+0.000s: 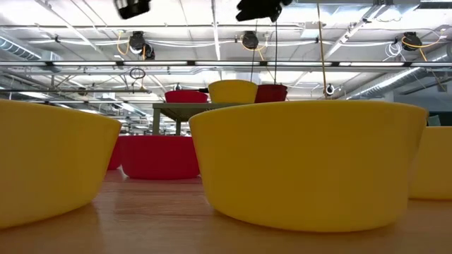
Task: Pick & Place Mini bowls
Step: Stack the red bowl on top of the red bowl on the shelf
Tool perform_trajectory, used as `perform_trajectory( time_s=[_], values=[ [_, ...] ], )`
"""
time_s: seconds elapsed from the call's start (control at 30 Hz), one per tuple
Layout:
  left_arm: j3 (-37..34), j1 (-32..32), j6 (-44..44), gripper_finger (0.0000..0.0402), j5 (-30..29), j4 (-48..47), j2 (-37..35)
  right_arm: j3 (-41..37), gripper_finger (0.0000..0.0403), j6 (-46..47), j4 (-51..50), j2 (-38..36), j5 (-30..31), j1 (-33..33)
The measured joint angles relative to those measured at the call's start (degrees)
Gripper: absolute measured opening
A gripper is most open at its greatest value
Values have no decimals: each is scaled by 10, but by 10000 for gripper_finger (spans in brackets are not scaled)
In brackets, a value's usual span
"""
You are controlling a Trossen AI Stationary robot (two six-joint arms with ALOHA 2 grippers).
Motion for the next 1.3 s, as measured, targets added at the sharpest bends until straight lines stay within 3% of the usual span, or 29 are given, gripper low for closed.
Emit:
perform_trajectory(
  time_s=[0.27, 0.6, 0.7, 0.9, 1.3],
  values=[
    [-80, -27, -116, 88, -17, -26, 0, 0, 176, 13, -56, -7, -3, 104],
    [-191, -26, -121, 88, -65, -25, 0, -15, 173, 54, -42, -8, -3, 195],
    [-214, -19, -122, 88, -75, -18, 0, -24, 172, 74, -43, -7, -2, 208],
    [-235, 1, -152, 88, -163, -14, 0, -39, 173, 117, -43, -7, 0, 216],
    [-258, 16, -201, 88, -165, -3, 2, -74, 168, 165, -40, -7, 0, 215]
  ],
)
